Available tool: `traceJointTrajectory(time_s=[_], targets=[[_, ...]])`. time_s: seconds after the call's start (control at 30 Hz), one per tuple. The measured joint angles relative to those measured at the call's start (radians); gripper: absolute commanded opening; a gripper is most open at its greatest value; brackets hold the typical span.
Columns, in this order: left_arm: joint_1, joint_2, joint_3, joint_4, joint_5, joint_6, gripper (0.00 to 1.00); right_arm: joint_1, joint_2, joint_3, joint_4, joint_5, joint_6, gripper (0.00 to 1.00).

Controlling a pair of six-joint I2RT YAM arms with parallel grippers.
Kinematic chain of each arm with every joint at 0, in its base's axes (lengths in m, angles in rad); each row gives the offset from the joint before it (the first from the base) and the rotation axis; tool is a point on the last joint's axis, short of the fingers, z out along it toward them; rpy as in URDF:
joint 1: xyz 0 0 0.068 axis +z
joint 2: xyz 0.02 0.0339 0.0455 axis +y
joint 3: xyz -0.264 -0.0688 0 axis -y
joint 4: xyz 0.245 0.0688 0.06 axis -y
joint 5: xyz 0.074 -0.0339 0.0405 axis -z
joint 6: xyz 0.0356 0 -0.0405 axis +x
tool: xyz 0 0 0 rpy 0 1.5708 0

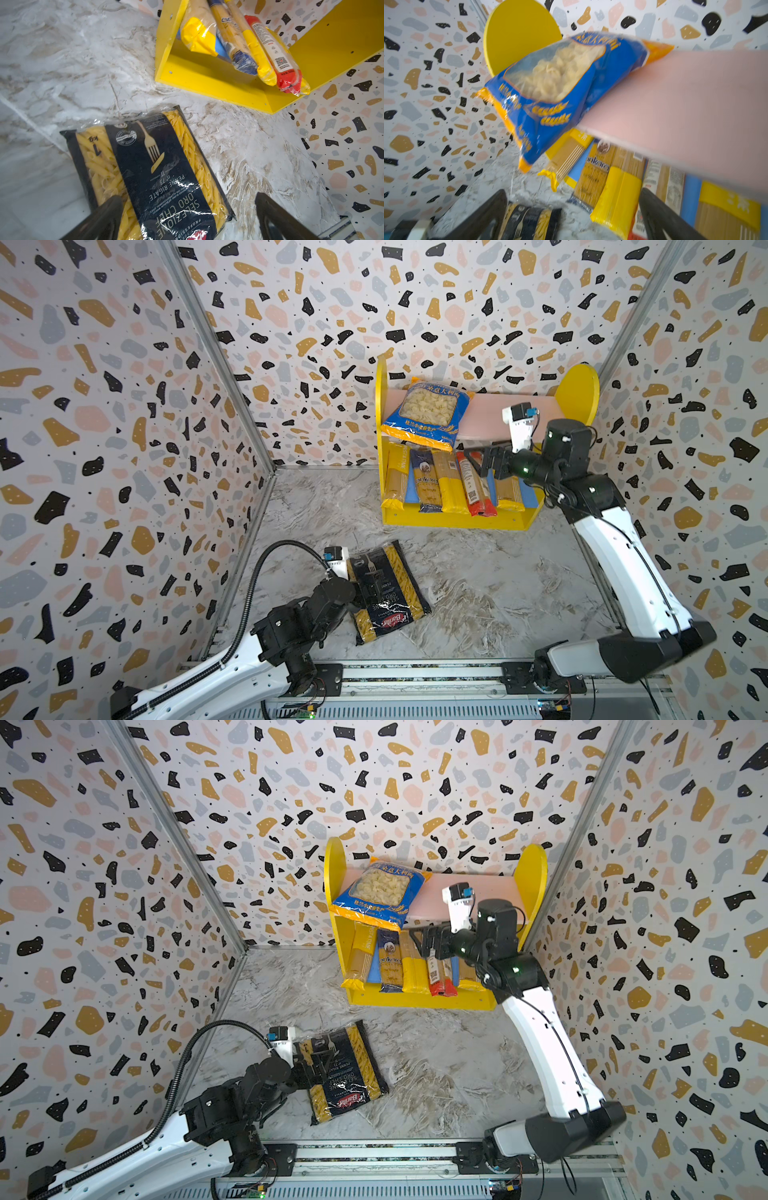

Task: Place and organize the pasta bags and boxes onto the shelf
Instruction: 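Open the right gripper and withdraw it from the upper shelf, then lower the right gripper toward the black Barilla penne bag beside the left gripper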

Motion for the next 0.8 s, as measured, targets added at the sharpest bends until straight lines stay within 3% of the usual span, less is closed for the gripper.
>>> traceJointTrajectory(time_s=[0.2,0.37,0.6,0.8], targets=[[0.000,-0.105,-0.097,-0.042,0.000,-0.133,0.98,0.097,-0.293,-0.317,0.027,0.022,0.047,0.99],[0.000,-0.088,-0.127,-0.064,-0.002,-0.211,0.98,0.211,-0.436,-0.600,0.054,0.037,0.105,0.99],[0.000,-0.063,-0.202,-0.061,-0.002,-0.314,0.98,0.256,-0.432,-0.929,0.134,0.005,0.173,0.99],[0.000,-0.095,-0.265,-0.062,0.001,-0.390,0.98,0.257,-0.320,-1.023,0.267,-0.065,0.209,0.99]])
